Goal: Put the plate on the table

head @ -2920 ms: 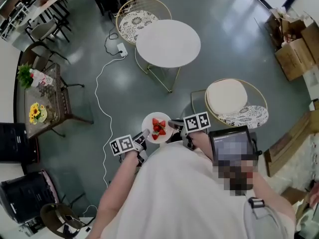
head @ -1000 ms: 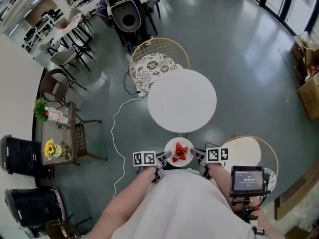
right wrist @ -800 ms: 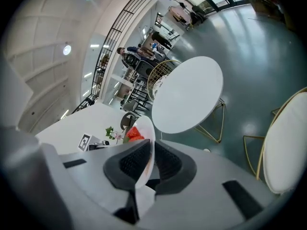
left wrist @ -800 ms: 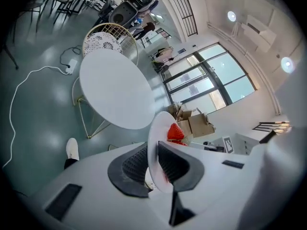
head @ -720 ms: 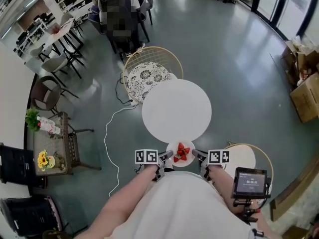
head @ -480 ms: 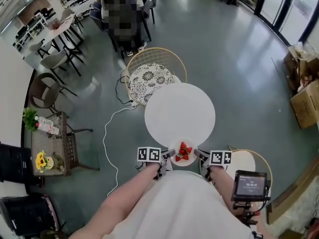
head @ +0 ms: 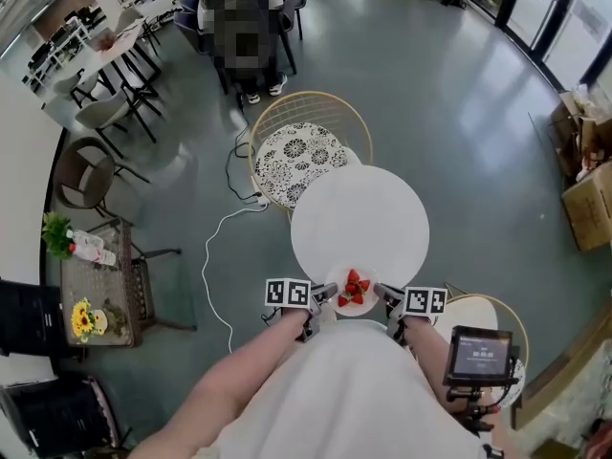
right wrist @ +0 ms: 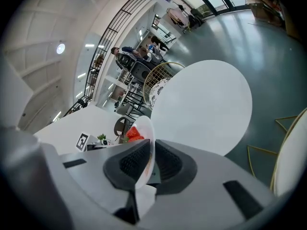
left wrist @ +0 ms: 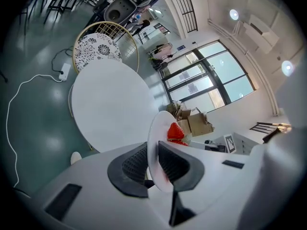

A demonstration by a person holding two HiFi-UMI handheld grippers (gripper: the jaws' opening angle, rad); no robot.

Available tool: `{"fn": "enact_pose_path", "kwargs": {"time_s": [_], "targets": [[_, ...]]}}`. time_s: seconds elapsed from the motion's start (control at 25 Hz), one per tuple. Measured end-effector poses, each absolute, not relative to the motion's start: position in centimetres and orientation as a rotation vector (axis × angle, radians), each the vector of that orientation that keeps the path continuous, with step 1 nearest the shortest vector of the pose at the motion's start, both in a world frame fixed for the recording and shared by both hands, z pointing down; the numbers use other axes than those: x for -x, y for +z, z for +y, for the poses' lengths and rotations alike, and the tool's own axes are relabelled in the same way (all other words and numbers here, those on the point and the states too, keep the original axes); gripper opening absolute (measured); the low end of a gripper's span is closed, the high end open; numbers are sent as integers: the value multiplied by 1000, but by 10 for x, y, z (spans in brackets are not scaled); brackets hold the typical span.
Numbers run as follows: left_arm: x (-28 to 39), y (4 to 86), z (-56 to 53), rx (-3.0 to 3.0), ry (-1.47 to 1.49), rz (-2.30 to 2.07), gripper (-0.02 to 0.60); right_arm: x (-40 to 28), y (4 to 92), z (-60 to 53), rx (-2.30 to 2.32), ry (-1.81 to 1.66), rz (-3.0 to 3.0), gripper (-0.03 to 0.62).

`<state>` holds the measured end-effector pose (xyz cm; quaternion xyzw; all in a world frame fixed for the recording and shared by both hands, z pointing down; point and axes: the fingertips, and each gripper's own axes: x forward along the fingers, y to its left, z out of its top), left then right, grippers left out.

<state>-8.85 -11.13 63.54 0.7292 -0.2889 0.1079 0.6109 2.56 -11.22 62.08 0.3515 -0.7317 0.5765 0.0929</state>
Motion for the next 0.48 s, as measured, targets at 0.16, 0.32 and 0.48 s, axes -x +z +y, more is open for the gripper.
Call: {"fn": "enact_pose_path", "kwargs": {"time_s": [0.16, 0.32, 0.48], "targets": [[111, 647, -131, -1690, 247, -662, 34, -7, 635, -132, -1050, 1693, -2187, 23], [130, 646, -154, -1685, 209, -692, 34, 10, 637, -161, -995, 1635, -2208, 23], [111, 650, -146, -1662, 203, -652, 34, -3, 634, -152, -1007, 1637, -2173, 23]]}}
